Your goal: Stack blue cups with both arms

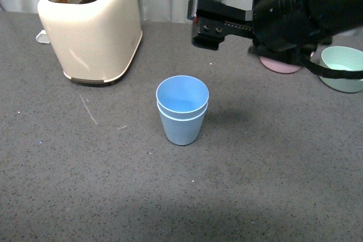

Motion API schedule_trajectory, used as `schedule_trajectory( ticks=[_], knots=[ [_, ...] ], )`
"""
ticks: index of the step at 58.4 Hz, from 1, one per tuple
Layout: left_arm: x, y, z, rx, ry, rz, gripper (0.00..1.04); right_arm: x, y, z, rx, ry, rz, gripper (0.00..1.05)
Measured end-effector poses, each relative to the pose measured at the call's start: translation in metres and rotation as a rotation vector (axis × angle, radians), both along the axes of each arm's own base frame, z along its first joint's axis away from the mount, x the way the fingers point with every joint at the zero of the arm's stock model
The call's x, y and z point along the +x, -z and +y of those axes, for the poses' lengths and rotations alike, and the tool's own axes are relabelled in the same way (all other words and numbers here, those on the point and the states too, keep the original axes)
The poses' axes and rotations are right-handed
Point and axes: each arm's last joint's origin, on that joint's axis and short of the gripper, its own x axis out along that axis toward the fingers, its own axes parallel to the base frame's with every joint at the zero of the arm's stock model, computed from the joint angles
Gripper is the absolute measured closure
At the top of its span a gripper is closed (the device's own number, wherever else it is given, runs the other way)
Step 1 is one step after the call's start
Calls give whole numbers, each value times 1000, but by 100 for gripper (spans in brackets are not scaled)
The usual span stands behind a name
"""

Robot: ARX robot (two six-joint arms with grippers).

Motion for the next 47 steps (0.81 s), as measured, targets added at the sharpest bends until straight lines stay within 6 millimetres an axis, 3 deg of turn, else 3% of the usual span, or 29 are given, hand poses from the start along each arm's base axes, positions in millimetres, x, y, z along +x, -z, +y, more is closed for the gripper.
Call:
schedule_trajectory(
  ticks=[3, 8, 15, 20, 28, 47],
  knots=[
    [0, 0, 0, 1, 3, 0, 7, -7, 9, -9, -108, 116, -222, 29],
    [0, 0, 0, 0, -2, 1, 7, -28, 15, -31, -180, 225, -448, 41],
    [0, 0, 0, 0, -2, 1, 7, -58, -9, -67, -145, 299, -686, 63],
    [0, 0, 0, 0, -1, 2, 7, -75, -17, -82, -145, 308, -725, 77],
    [0, 0, 0, 0, 0, 2, 7, -102, -8, -102, -172, 289, -691, 102],
    [0, 0, 0, 0, 0, 2, 7, -145, -9, -129, -176, 294, -691, 104]
  ],
)
